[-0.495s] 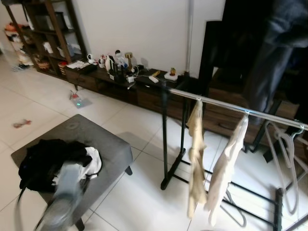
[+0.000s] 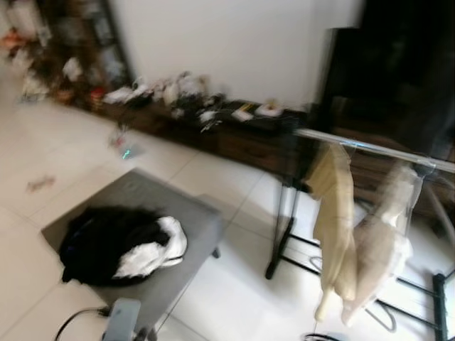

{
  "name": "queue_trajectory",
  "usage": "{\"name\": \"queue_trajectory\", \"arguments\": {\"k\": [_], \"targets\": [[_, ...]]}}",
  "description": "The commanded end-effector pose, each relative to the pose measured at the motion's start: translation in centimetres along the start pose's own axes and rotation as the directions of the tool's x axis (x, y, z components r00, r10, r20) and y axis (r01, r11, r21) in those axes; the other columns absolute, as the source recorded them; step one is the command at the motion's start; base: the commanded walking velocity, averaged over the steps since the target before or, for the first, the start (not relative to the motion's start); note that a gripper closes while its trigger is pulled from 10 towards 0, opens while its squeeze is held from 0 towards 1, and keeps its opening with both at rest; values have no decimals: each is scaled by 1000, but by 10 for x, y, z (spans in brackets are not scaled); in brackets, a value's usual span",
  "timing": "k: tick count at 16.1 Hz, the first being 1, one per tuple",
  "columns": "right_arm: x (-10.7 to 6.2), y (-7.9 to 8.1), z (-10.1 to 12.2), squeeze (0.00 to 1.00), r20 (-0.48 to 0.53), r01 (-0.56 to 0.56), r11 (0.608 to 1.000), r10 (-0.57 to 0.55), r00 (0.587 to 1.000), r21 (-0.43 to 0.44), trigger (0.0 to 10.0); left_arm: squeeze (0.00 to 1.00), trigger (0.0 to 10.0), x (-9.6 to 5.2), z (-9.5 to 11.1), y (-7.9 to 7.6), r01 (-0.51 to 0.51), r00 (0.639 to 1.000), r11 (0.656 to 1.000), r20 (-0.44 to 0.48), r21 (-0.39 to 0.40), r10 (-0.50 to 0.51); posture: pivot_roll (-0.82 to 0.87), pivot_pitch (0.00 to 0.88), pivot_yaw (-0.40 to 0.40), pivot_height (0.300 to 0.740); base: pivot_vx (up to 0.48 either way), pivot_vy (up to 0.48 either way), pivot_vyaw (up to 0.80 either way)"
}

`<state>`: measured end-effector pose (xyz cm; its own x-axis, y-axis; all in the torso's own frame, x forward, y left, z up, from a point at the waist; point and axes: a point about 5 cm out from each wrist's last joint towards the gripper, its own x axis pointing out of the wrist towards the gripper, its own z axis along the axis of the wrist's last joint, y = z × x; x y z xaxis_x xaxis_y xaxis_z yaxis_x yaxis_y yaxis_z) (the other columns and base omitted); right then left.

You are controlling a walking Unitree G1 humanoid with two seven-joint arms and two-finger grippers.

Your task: Hang hanger

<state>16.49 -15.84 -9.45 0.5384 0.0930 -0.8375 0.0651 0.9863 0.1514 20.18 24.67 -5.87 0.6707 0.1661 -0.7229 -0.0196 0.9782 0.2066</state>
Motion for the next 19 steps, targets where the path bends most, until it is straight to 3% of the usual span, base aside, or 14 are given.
{"name": "queue_trajectory", "arguments": {"k": [1, 10, 14, 19], "targets": [[-1, -5, 2, 0, 4, 11, 1000, -11, 1000, -14, 10000, 0, 10000, 1, 2, -5, -11, 1000, 999, 6, -43, 12, 39, 0, 18, 740, 0, 480, 0], [1, -2, 7, 0, 22, 5, 1000, -5, 1000, 1, 10000, 0, 10000, -2, -15, -8, -26, 998, 999, -51, -40, 24, 21, 0, 27, 740, 0, 480, 0], [1, 3, 8, 0, 16, -15, 999, 15, 1000, -29, 10000, 0, 10000, -9, -38, 3, -39, 992, 998, -122, -40, 34, 40, 0, 16, 740, 0, 480, -797], [3, 7, 16, 0, 34, -23, 999, 24, 999, -24, 10000, 0, 10000, -12, -44, 13, -62, 988, 996, -148, -56, 53, 57, 0, 14, 740, 0, 480, 0]]}}
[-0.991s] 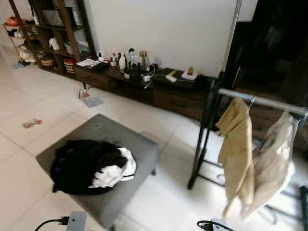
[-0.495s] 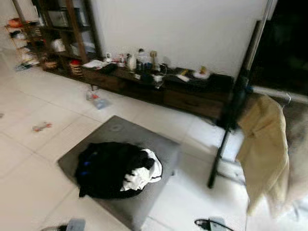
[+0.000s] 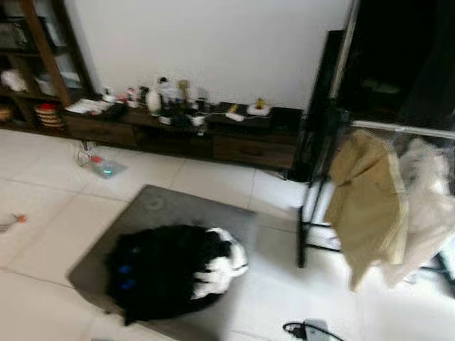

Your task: Hang hanger

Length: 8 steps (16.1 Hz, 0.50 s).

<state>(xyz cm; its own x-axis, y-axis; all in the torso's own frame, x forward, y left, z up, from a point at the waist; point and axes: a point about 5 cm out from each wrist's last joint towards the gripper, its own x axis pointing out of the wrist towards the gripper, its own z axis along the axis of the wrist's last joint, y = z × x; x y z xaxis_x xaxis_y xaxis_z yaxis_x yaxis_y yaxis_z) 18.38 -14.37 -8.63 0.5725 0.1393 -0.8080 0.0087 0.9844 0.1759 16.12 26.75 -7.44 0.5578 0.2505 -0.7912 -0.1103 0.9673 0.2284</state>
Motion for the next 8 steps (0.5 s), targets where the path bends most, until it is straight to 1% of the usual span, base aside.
{"name": "queue_trajectory", "arguments": {"k": [1, 4, 7, 8], "targets": [[-2, -10, -1, 0, -6, 28, 1000, -28, 1000, 7, 10000, 0, 10000, 0, -1, -4, 13, 1000, 1000, -9, -9, -13, 61, 0, 14, 740, 0, 480, -425], [-1, -9, 1, 0, -5, 27, 1000, -27, 1000, 3, 10000, 0, 10000, 0, -2, -1, 4, 1000, 1000, -11, -23, -4, 57, 1, 17, 740, 0, 480, -800], [-2, -9, 0, 0, -3, 28, 1000, -28, 1000, 13, 10000, 0, 10000, 1, 1, -3, 10, 1000, 1000, -9, -21, -10, 54, 9, 17, 740, 0, 480, -775], [-2, -9, -2, 0, -3, 23, 1000, -23, 1000, 10, 10000, 0, 10000, 1, 1, -4, 12, 1000, 1000, -7, -21, -13, 61, 14, 17, 740, 0, 480, 0]]}}
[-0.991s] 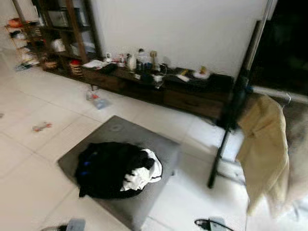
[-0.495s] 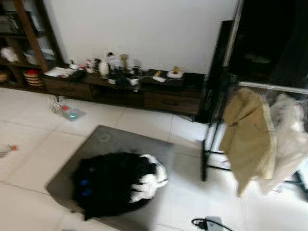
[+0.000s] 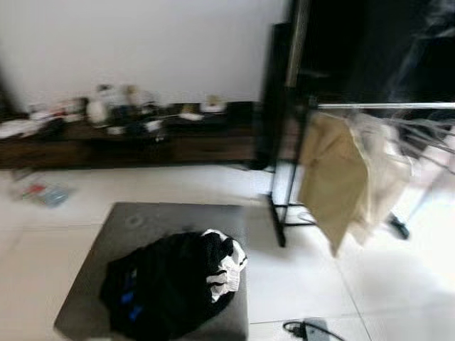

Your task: Hang hanger

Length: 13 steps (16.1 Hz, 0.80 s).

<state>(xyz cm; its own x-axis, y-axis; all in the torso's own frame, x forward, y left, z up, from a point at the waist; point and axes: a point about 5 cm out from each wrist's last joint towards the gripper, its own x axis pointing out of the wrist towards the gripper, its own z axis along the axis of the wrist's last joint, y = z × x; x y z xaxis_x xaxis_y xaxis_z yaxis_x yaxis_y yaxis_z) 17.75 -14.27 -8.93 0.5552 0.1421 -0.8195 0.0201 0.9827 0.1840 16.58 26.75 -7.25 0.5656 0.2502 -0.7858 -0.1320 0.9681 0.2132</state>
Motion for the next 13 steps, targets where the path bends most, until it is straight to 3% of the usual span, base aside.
{"name": "queue_trajectory", "arguments": {"k": [1, 10, 13], "targets": [[-1, -9, 4, 0, 16, 24, 1000, -24, 1000, -3, 10000, 0, 10000, 0, -4, -4, 12, 1000, 1000, -17, 1, -12, 63, 17, 18, 740, 0, 480, 0], [-2, -9, 0, 0, 6, 30, 999, -31, 1000, 12, 10000, 0, 10000, 0, 1, -1, 10, 1000, 1000, -12, 3, -10, 58, 42, 28, 740, 0, 480, 0], [-3, -11, -3, 0, 9, 38, 999, -38, 999, 29, 10000, 0, 10000, 2, 8, -6, 14, 1000, 1000, -3, 13, -14, 53, 45, 31, 740, 0, 206, 0]]}}
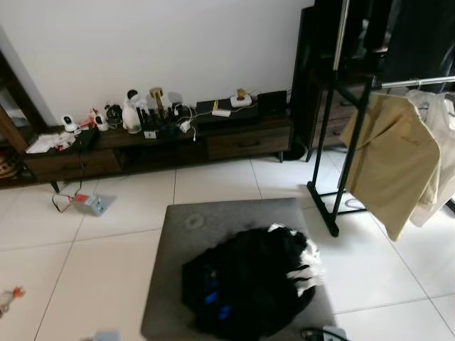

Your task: Hang hanger

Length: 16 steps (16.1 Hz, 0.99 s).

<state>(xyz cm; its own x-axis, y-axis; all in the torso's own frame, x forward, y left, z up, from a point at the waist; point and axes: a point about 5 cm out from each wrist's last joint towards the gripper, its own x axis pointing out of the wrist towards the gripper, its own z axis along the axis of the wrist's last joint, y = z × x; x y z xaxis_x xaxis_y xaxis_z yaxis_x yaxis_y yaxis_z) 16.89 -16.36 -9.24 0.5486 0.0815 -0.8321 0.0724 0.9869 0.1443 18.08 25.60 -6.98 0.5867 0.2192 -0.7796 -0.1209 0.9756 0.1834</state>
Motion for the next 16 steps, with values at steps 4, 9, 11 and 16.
{"name": "queue_trajectory", "arguments": {"k": [4, 9, 11, 16], "targets": [[2, 10, 2, 0, 11, -29, 1000, 29, 1000, 2, 10000, 0, 10000, 1, 1, -6, -5, 1000, 1000, -3, 14, 5, 56, 54, 31, 740, 0, 0, 0], [2, 12, 7, 0, 39, -47, 999, 48, 998, -18, 10000, 0, 10000, 1, 2, -7, -6, 1000, 1000, 3, 15, 6, 54, 53, 32, 740, 77, 0, 0], [2, 13, 8, 0, 38, -55, 998, 56, 998, -20, 10000, 0, 10000, 0, -3, -5, -9, 1000, 1000, -6, 18, 9, 54, 49, 32, 740, 446, 0, 591], [2, 16, 7, 0, 50, -84, 996, 84, 995, 6, 10000, 0, 10000, -1, -6, -4, -9, 1000, 1000, -12, 17, 9, 52, 50, 32, 740, 471, 0, 419]]}}
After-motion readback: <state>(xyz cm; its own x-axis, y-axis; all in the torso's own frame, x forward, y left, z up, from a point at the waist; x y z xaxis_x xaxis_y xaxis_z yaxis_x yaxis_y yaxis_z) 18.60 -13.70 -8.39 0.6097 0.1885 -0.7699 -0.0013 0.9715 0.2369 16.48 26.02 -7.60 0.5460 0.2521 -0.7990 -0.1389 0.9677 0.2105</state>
